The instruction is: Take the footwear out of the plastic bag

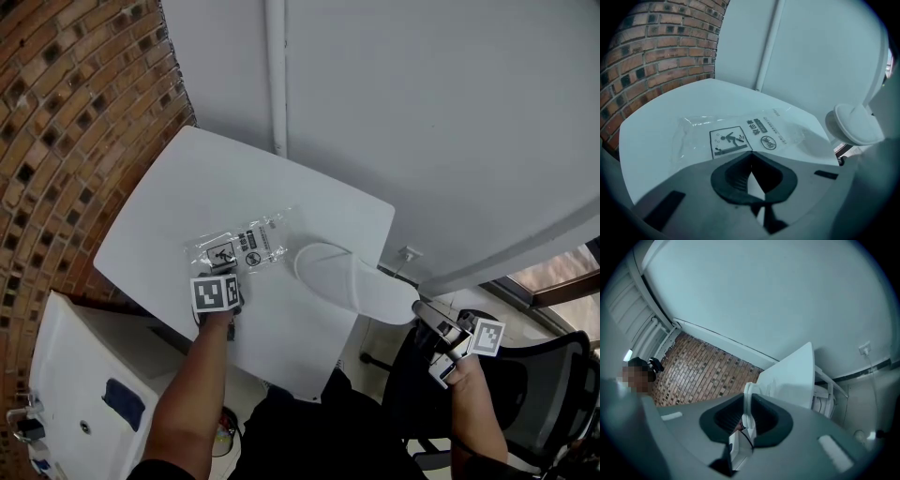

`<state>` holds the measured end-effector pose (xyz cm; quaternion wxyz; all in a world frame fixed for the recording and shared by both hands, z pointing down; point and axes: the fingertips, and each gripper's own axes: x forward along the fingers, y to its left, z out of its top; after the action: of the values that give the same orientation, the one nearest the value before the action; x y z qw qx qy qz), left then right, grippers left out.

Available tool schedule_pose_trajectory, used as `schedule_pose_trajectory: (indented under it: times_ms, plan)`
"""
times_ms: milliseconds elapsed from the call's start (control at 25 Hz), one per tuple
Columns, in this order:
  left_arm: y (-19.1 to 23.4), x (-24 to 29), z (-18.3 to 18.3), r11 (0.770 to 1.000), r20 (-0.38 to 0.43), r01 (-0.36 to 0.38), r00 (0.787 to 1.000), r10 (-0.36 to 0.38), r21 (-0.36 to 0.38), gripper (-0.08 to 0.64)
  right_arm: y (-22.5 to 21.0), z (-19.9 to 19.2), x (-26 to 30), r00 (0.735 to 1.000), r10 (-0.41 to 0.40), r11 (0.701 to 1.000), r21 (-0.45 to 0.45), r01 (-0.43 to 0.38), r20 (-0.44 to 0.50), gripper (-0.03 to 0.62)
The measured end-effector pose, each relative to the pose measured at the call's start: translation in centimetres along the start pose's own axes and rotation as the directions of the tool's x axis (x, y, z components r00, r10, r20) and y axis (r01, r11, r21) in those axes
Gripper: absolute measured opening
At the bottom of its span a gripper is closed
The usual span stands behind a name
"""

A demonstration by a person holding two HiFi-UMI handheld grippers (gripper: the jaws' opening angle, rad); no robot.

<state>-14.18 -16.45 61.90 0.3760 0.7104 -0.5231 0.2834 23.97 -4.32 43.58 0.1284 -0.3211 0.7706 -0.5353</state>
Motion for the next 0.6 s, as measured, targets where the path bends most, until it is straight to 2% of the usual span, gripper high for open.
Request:
schedule_pose_trajectory:
  times_ms: [320,600]
  plan:
    - [-2.4,-3.8,2.4,0.990,0.125,0.137,0.982,-0.140,0.030,0.006,0.2,-0.8,1.3,0.999,0.009,1.000,-0.008,-0.009,-0.038,0.055]
    - [-2.8,-9.9,-1.9,0.981,0.129,0.176,0.974,-0.185,0.075,0.006,0.1,-4.2,5.6,0.985,0.054,0.998,0.023,-0.050,-0.164,0.055]
